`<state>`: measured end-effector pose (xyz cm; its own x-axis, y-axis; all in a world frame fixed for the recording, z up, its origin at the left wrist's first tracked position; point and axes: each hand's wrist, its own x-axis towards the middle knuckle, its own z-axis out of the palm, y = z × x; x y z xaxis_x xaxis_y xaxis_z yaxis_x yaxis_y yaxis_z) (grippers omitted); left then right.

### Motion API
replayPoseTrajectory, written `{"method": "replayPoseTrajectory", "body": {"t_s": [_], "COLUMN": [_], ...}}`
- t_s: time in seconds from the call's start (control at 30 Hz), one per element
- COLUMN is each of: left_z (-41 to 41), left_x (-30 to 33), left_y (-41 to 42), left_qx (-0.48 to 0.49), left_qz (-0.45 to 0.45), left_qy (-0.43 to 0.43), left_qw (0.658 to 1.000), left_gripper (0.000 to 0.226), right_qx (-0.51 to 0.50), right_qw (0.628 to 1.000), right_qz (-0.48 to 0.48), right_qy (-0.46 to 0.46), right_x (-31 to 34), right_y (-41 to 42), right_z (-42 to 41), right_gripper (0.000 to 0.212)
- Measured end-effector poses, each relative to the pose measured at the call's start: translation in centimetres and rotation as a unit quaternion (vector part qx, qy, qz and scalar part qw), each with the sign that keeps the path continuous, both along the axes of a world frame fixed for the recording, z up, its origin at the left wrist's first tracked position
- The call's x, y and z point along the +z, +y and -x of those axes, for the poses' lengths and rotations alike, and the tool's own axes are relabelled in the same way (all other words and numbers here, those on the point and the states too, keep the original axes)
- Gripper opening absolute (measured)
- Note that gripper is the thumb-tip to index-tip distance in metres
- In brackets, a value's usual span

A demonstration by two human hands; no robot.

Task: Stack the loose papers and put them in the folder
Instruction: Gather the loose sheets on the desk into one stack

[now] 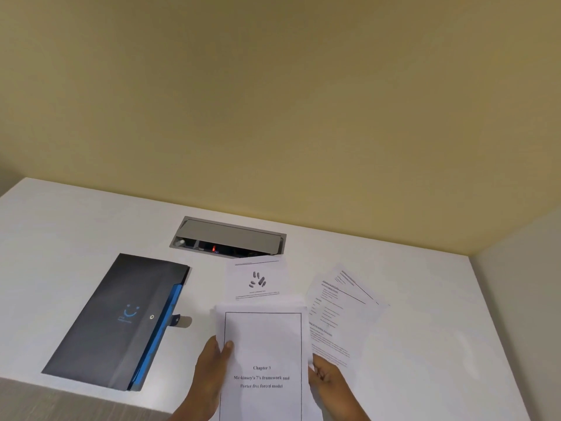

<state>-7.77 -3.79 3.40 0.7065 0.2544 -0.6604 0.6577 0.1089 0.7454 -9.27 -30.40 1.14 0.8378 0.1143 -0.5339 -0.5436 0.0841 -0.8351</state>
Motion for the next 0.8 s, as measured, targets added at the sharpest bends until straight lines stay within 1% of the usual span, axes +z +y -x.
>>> {"method": "replayPoseTrajectory", "body": {"t_s": [0.1,0.2,0.33,0.37,0.43,0.47,0.5,0.53,0.57,0.6,0.63,0.7,0.8], "left_z": [0.3,0.5,0.6,0.6,0.6,0.7,0.8,0.9,0.9,1.0,1.1,1.2,1.4], "left_x": [-0.1,0.2,0.2,0.3,0.7,0.8,0.9,1.0,1.0,1.1,1.2,1.6,1.8], "left_y": [-0.6,-1.1,-1.4,-1.4,-1.4,-1.3,-1.3,-1.2,-1.1,-1.1,-1.1,-1.1,-1.0], "left_qx": [0.003,0.019,0.038,0.041,0.044,0.045,0.042,0.038,0.032,0.029,0.031,0.039,0.04], "left_qz": [-0.011,-0.014,-0.002,-0.002,-0.012,-0.018,-0.026,-0.036,-0.045,-0.053,-0.057,-0.062,-0.075], "left_qy": [0.009,0.012,0.0,-0.004,-0.016,-0.022,-0.026,-0.028,-0.028,-0.026,-0.025,-0.027,-0.035], "left_qw": [1.0,1.0,0.999,0.999,0.999,0.999,0.998,0.998,0.998,0.998,0.998,0.997,0.996], "left_gripper": [0.015,0.02,0.015,0.016,0.021,0.019,0.017,0.016,0.016,0.017,0.019,0.015,0.014], "right_qx": [0.031,0.068,0.117,0.139,0.164,0.162,0.152,0.136,0.112,0.085,0.069,0.081,0.103], "right_qw": [0.999,0.997,0.99,0.986,0.98,0.979,0.979,0.978,0.974,0.964,0.949,0.908,0.861], "right_qz": [0.02,0.033,0.033,0.038,0.066,0.089,0.113,0.147,0.194,0.252,0.306,0.41,0.498], "right_qy": [0.014,0.015,0.069,0.081,0.093,0.091,0.08,0.06,0.039,0.023,0.02,0.019,0.023], "right_x": [1.6,1.6,1.3,1.3,1.1,1.1,1.2,1.4,1.6,1.7,1.8,2.2,2.6], "right_y": [-0.2,-0.7,-1.6,-2.1,-3.1,-3.6,-4.2,-4.8,-5.4,-6.1,-6.8,-8.1,-9.8], "right_z": [0.4,0.4,-0.2,-0.6,-1.9,-2.7,-3.6,-4.6,-5.7,-6.7,-7.7,-9.5,-11.4], "right_gripper": [0.029,0.028,0.017,0.02,0.044,0.053,0.055,0.052,0.042,0.031,0.029,0.046,0.069]}}
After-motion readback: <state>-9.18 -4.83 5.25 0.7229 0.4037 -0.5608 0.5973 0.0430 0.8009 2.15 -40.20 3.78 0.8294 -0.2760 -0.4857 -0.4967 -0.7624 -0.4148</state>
